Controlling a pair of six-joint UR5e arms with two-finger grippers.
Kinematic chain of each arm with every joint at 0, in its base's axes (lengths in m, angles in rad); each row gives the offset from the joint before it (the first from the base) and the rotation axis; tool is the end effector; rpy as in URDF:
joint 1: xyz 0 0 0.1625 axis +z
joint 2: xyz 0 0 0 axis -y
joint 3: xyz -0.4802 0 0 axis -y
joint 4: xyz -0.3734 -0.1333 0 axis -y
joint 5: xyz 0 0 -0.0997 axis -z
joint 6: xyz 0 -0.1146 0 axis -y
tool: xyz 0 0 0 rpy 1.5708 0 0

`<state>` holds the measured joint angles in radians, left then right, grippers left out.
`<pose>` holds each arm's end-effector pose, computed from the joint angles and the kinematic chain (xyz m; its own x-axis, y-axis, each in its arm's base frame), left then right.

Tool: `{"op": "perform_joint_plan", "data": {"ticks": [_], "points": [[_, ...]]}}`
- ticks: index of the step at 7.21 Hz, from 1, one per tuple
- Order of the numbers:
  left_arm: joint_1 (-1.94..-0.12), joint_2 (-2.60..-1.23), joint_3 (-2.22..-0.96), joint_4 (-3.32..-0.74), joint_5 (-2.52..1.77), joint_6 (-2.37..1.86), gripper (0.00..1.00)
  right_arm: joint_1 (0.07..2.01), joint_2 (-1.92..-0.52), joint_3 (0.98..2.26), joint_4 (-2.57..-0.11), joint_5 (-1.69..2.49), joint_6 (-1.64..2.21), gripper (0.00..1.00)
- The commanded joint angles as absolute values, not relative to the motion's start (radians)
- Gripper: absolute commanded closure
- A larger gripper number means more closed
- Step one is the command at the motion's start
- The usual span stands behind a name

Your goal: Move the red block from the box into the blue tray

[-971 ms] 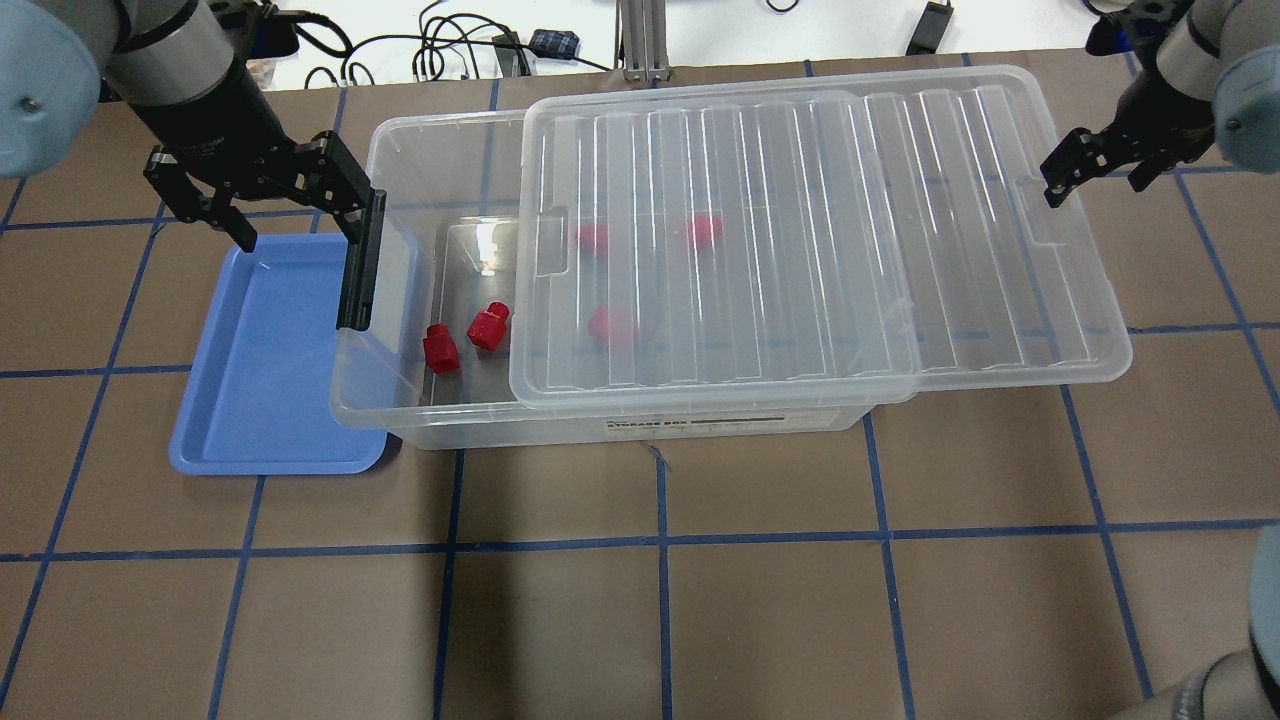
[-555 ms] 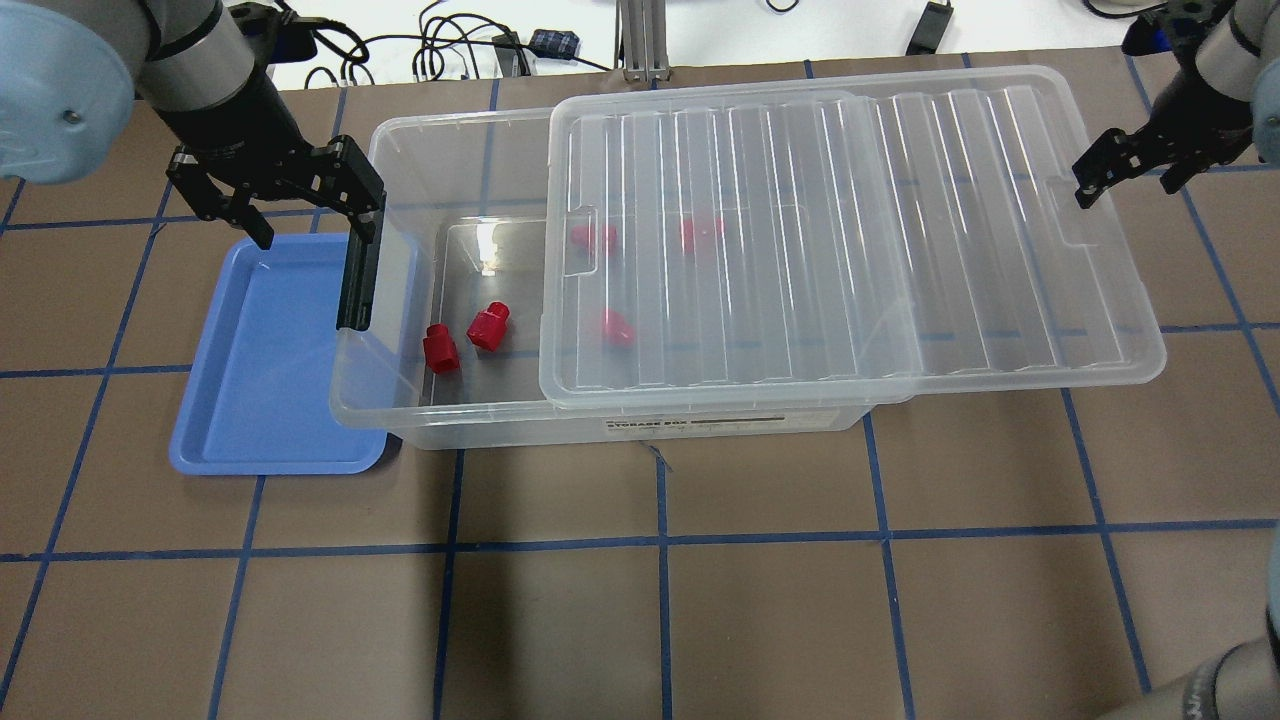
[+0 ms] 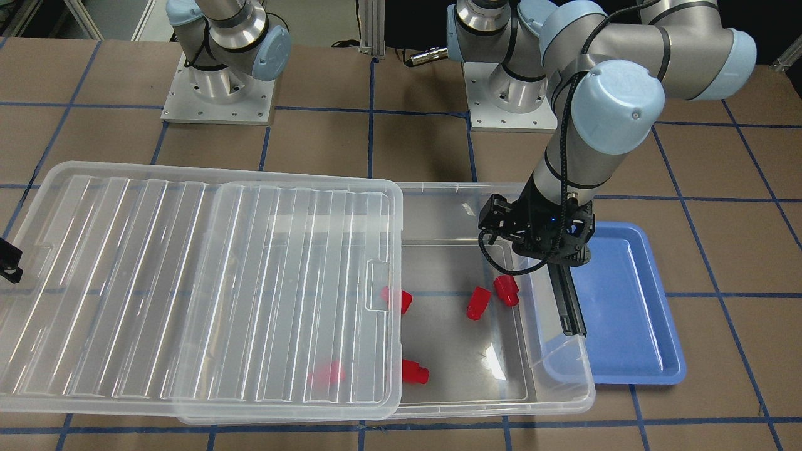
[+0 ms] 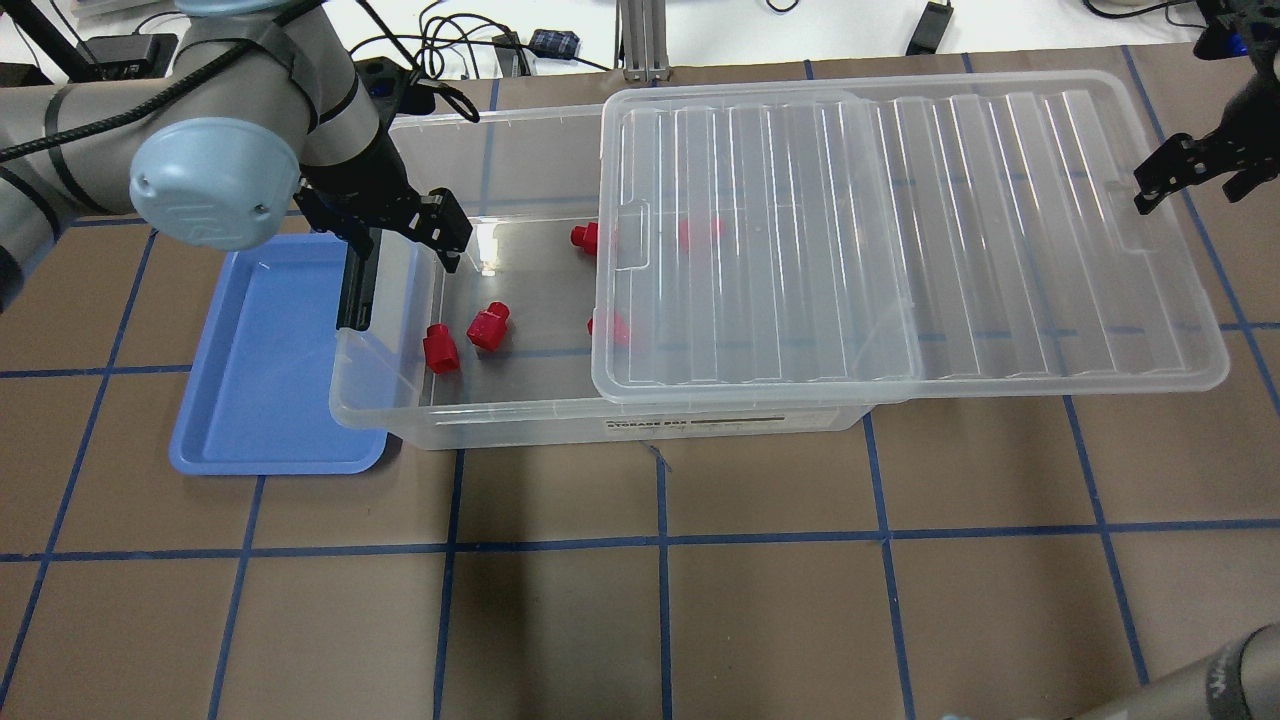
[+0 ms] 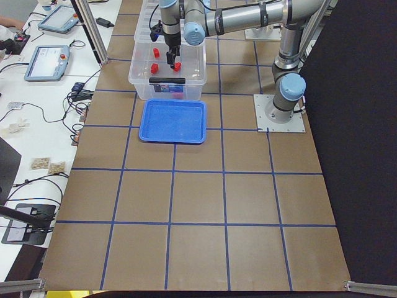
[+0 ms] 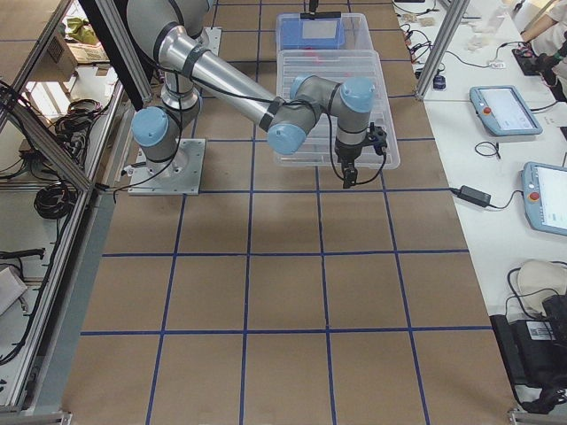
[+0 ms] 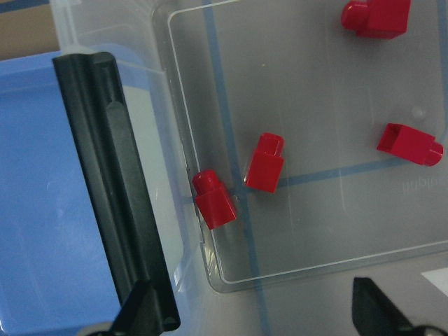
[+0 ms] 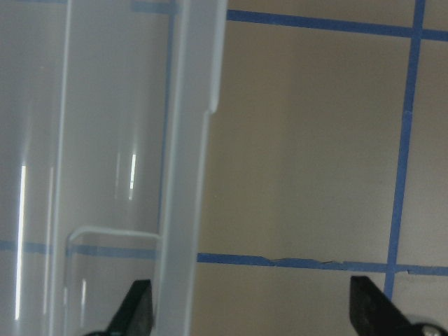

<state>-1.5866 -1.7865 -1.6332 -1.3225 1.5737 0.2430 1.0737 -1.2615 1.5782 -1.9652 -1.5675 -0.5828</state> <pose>-0.1418 -0.5559 0.4115 -0.9667 0.2559 0.0044 0.2559 0.9662 0.0296 -0.1731 -0.5993 0.3971 -0.9956 -0.0843 0.0400 -0.0869 0.9940 -0.0666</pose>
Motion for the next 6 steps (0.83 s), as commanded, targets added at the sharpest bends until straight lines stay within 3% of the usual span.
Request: {"op": "perform_joint_plan", "data": {"ticks": [1, 6], "points": [[-1.597, -1.824, -1.64, -1.315, 1.562, 0.319, 0.0, 1.075, -1.273, 1.571, -1.964, -1.566, -0.575, 0.0], [-1.597, -1.902, -1.71, -1.174, 1.532, 0.383, 0.03, 1.129, -1.386, 1.445, -1.72, -1.559, -0.514, 0.0]]}}
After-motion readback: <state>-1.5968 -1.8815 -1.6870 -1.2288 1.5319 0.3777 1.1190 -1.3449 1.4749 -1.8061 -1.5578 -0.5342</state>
